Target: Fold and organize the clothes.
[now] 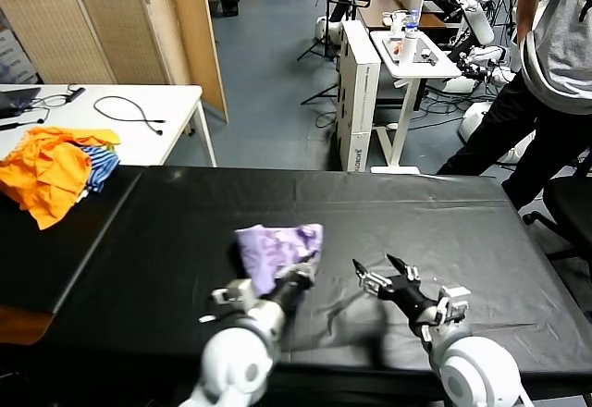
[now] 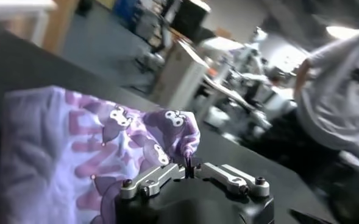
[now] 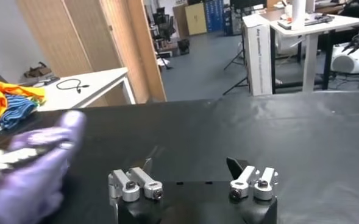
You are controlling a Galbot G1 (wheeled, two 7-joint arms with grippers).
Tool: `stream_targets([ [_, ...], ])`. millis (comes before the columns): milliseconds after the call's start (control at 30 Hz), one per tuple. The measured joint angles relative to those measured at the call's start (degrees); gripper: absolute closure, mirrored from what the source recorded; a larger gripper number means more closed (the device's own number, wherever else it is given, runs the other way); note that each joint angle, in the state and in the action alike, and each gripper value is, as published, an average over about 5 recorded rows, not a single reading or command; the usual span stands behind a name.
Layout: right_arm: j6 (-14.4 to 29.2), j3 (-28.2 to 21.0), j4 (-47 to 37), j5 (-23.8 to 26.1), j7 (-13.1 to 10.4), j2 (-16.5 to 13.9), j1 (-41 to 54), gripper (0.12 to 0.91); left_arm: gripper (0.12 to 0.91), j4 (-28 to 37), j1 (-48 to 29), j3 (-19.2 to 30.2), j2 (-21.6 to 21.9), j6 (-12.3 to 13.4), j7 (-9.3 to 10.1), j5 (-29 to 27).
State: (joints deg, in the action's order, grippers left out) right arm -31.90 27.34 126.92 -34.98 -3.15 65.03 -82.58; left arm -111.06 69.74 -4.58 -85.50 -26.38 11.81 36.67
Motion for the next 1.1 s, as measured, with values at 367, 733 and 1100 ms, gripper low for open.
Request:
stream_targets([
  [367, 0.34, 8.94, 6.93, -8.66, -2.01, -1.16, -8.21, 0.118, 0.797, 11.53, -6.9, 7.07, -4.52, 0.67, -3.34, -3.53],
  [733, 0.05, 12.17, 8.04, -12.99, -2.32, -0.97, -9.83, 0.118, 0.174, 11.53, -10.42, 6.23, -2.96, 2.01, -7.9, -10.46],
  [1100, -0.14, 7.09, -0.21, -11.42, -2.52, 0.54, -5.08, 0.118, 0.123, 5.98, -11.83, -4.97, 11.81, 5.41, -9.74, -10.41],
])
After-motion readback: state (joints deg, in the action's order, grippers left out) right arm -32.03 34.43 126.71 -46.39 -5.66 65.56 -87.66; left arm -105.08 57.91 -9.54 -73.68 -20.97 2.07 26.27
